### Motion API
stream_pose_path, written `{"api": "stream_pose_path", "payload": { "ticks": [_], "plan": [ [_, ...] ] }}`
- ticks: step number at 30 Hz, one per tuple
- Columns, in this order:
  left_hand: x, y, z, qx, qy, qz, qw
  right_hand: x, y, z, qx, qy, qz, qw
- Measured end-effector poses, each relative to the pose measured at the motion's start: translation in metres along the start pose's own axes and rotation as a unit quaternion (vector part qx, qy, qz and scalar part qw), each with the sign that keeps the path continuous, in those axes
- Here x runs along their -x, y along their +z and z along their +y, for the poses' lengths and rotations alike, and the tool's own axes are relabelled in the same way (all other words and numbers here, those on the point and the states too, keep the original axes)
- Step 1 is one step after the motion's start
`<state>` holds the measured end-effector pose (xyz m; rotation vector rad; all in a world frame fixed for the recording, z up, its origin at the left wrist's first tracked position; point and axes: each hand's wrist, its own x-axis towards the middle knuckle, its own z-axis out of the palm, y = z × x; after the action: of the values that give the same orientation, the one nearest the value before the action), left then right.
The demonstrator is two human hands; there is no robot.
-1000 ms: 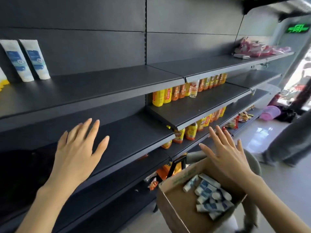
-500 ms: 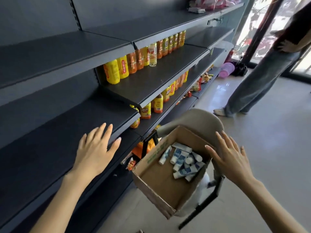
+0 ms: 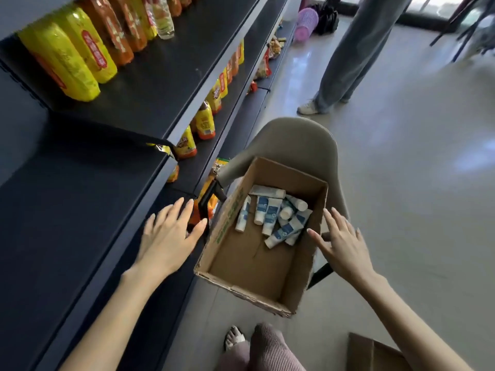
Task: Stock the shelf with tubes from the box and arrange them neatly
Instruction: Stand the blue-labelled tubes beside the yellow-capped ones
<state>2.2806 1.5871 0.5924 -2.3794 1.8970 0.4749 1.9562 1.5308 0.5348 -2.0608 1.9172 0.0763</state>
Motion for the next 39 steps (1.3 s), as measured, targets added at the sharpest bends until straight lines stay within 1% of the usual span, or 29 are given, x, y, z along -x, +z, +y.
{"api": "stream_pose_path", "payload": {
  "ticks": [3, 7, 12, 15, 19, 22, 25, 27, 30, 31, 33, 36, 39],
  "plan": [
    [-0.019, 0.016, 0.002, 0.002, 0.011, -0.024, 1.0, -0.008, 0.018, -0.003, -0.008, 0.011, -0.029, 0.999],
    [-0.046, 0.032, 0.002, -0.01, 0.014, -0.048, 0.999, -0.033, 0.04, -0.005, -0.009, 0.019, -0.048, 0.999],
    [-0.079, 0.051, 0.001, -0.033, 0.007, -0.083, 0.996, -0.085, 0.065, -0.004, -0.035, 0.003, -0.065, 0.997],
    [-0.094, 0.064, 0.003, -0.04, 0.003, -0.116, 0.992, -0.123, 0.08, -0.002, -0.062, 0.017, -0.07, 0.995],
    [-0.113, 0.082, 0.007, -0.049, 0.005, -0.147, 0.988, -0.182, 0.101, 0.003, -0.11, 0.077, -0.102, 0.986],
    [-0.126, 0.09, 0.009, -0.036, -0.005, -0.157, 0.987, -0.225, 0.118, 0.012, -0.159, 0.145, -0.143, 0.966],
    [-0.136, 0.098, 0.013, -0.011, -0.015, -0.165, 0.986, -0.259, 0.134, 0.023, -0.191, 0.195, -0.19, 0.943],
    [-0.142, 0.104, 0.018, -0.001, -0.012, -0.173, 0.985, -0.275, 0.145, 0.029, -0.196, 0.212, -0.2, 0.936],
    [-0.148, 0.113, 0.029, 0.016, -0.002, -0.183, 0.983, -0.287, 0.162, 0.035, -0.2, 0.238, -0.195, 0.93],
    [-0.15, 0.115, 0.033, 0.024, 0.002, -0.184, 0.983, -0.289, 0.167, 0.036, -0.216, 0.26, -0.192, 0.922],
    [-0.153, 0.117, 0.041, 0.039, 0.009, -0.184, 0.982, -0.289, 0.175, 0.037, -0.275, 0.319, -0.184, 0.888],
    [-0.159, 0.117, 0.049, 0.066, 0.021, -0.177, 0.982, -0.287, 0.179, 0.033, -0.391, 0.383, -0.178, 0.818],
    [-0.162, 0.115, 0.053, 0.114, 0.024, -0.167, 0.979, -0.273, 0.178, 0.025, -0.463, 0.411, -0.2, 0.76]
  ]
}}
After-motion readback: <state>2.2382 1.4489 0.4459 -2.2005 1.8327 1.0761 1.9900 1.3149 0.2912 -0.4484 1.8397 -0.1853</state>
